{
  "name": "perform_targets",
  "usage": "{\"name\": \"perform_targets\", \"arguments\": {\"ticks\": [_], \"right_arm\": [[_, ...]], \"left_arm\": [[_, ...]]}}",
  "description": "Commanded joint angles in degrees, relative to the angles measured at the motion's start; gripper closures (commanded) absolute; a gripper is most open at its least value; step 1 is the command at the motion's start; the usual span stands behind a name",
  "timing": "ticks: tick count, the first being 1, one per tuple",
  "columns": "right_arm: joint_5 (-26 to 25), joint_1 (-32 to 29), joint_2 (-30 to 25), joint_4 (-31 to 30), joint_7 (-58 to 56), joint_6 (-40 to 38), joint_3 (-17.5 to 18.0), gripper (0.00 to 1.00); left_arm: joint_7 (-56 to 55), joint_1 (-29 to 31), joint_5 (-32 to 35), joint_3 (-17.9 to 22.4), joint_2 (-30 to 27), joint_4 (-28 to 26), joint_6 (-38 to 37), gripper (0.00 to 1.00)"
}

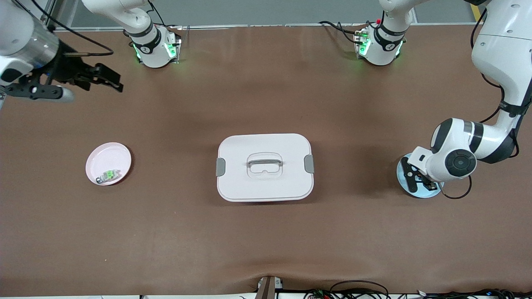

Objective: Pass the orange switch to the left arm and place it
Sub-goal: 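Lower the switch with the left gripper over the light-blue plate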

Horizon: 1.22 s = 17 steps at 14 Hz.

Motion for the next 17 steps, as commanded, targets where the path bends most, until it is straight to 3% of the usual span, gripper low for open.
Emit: {"name": "perform_targets", "arguments": {"ticks": [1,7,13,14,15,16,17], "right_arm": [[-2.3,-4.9,-1.6,-2.3,-5.4,0.4,1.0,0.00],[-4.3,-12.1,-1.2,-2.0,-10.5,0.6,1.0,0.00],[-5.7,-13.6,-0.1,1.4,-11.4,0.4,1.0,0.00],[-5.8,-13.6,-0.1,2.1,-11.3,0.4,1.0,0.00],[-5.8,-13.7,-0.1,2.8,-11.1,0.4,1.0,0.00],[-5.8,-13.8,-0.1,3.0,-10.8,0.5,1.0,0.00],[-5.8,-13.7,-0.1,3.1,-10.7,0.9,1.0,0.00]], "left_arm": [[-0.7,-0.7,4.1,-0.1,0.1,-0.1,-0.7,1.00],[-0.7,-1.5,9.2,-0.2,-0.2,-3.3,-0.7,1.00],[-0.8,-1.7,12.0,-0.2,0.9,-3.4,-0.4,1.00],[-0.8,-1.8,12.7,-0.2,0.9,-3.3,-0.2,0.90],[-0.8,-1.8,13.6,-0.2,0.8,-3.0,-0.2,0.69],[-0.7,-1.7,13.9,-0.3,0.7,-2.8,-0.1,0.27],[-0.8,-1.6,13.9,-0.4,0.3,-2.7,-0.1,0.00]]}}
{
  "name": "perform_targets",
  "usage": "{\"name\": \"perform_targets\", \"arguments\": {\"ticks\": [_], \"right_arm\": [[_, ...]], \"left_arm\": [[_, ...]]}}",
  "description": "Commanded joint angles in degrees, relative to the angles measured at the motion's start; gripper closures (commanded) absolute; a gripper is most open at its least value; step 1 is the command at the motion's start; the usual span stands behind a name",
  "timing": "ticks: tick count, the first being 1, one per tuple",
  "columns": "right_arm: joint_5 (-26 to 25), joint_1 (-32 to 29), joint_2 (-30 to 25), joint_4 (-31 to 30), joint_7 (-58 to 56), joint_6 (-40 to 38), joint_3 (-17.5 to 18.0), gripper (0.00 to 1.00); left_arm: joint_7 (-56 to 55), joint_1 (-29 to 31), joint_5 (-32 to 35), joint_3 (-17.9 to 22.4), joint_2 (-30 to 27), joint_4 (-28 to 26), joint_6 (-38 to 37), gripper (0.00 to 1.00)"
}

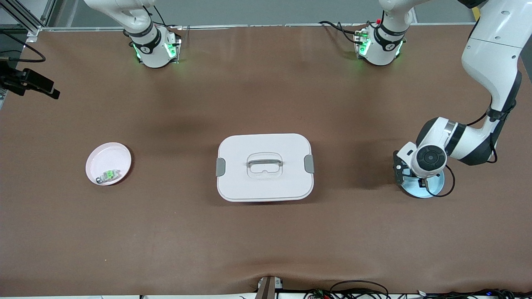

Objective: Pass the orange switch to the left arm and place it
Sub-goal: 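Lower the switch with the left gripper over the light-blue plate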

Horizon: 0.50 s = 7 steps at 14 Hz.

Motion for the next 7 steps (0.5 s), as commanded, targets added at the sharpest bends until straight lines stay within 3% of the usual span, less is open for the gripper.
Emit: {"name": "perform_targets", "arguments": {"ticks": [1,4,7], "right_arm": [[-0.9,-1.2,0.0,1.4,0.0,0.2,1.0,0.00],[-1.0,-1.3,0.7,2.0,-0.2,0.0,1.0,0.00],[-1.2,-1.3,1.3,2.0,-0.6,0.1,1.0,0.00]], "left_arm": [[-0.9,0.0,1.5,-0.6,-1.1,0.7,-0.3,0.00],[-2.5,0.2,-1.3,-2.6,-4.0,2.0,-1.8,0.00],[-7.1,0.0,-10.7,-4.4,-6.2,7.2,-8.3,0.00]]}}
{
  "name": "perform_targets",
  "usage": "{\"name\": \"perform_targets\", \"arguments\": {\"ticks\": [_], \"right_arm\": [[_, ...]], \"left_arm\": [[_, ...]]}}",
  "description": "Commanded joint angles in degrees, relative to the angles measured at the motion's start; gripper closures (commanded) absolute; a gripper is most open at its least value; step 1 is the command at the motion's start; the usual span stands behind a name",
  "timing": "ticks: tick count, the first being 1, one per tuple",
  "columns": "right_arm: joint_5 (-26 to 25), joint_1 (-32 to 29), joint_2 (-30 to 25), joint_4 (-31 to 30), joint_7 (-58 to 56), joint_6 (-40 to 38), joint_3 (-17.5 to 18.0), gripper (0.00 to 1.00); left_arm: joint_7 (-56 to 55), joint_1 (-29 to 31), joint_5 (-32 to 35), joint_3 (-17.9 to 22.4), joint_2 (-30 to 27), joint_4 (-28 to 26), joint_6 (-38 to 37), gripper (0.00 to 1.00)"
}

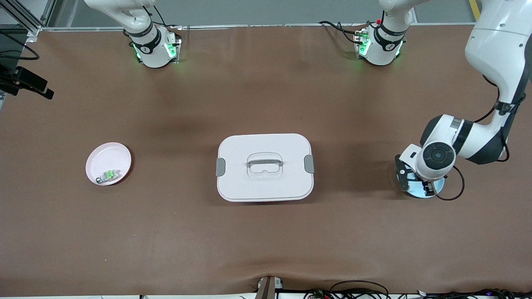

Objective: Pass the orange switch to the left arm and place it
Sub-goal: 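Lower the switch with the left gripper over the light-blue plate, then open the left gripper to release the switch onto the plate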

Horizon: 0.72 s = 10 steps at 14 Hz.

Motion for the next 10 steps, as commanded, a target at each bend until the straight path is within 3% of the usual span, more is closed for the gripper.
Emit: {"name": "perform_targets", "arguments": {"ticks": [1,3,6,10], "right_arm": [[-1.1,-1.5,0.9,1.2,-0.6,-0.2,0.9,0.00],[-1.0,-1.5,1.6,1.2,-0.6,-0.1,0.9,0.00],[-0.8,-2.0,1.8,1.5,-0.5,0.0,1.2,0.00],[0.0,-4.0,1.8,2.1,-0.6,-0.1,1.4,0.00]], "left_arm": [[-4.5,-0.1,-5.3,-2.8,-2.2,5.8,-8.1,0.00],[-8.1,0.0,-6.6,-3.8,-2.2,10.3,-11.7,0.00],[-12.3,0.9,-14.6,-3.9,-2.2,16.2,-13.7,0.00],[-29.0,1.9,-18.7,-3.9,-3.6,18.4,-14.0,0.00]]}}
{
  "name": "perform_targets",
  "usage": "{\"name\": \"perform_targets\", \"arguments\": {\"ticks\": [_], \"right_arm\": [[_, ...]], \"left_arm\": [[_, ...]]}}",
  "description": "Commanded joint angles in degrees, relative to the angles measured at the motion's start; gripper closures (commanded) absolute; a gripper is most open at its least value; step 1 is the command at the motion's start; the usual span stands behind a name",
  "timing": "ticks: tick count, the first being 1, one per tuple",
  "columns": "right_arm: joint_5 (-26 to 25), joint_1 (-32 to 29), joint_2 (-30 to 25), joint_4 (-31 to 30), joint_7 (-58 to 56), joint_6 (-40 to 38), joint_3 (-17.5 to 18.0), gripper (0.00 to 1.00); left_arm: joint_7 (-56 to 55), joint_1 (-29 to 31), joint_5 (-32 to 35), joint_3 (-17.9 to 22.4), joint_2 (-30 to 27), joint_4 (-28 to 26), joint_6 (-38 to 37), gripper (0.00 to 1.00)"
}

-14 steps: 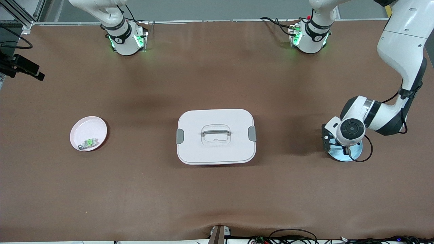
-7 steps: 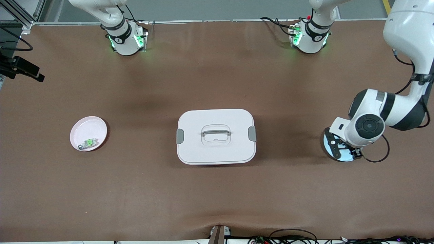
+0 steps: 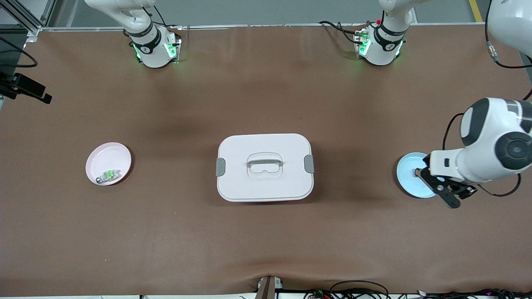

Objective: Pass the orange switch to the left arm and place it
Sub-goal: 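Open the left gripper to release the switch onto the plate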

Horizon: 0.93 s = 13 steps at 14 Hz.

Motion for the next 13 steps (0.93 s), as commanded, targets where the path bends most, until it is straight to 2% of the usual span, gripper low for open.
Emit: {"name": "perform_targets", "arguments": {"ticks": [1,4,6,10,13], "right_arm": [[0.1,-1.3,0.7,1.6,-0.7,-0.4,1.2,0.00],[0.2,-0.9,0.8,1.5,-0.6,-0.4,1.3,0.00],[0.0,0.5,0.9,1.5,-0.6,-1.0,1.3,0.00],[-0.3,1.0,1.1,1.5,-0.5,-1.0,1.3,0.00],[0.1,0.7,1.1,1.5,-0.5,-1.0,1.2,0.00]], "left_arm": [[-11.5,0.1,-1.9,-0.4,-0.8,1.2,-1.5,0.00],[-24.5,-0.1,-6.0,-0.6,-1.5,1.4,-1.6,0.00],[-28.5,-0.2,-10.4,-0.4,-2.9,2.4,-4.9,0.00],[-40.4,-0.6,-11.6,-0.7,-3.4,4.1,-10.0,0.00],[-42.1,-0.8,-11.0,-0.7,-4.8,4.1,-10.0,0.00]]}}
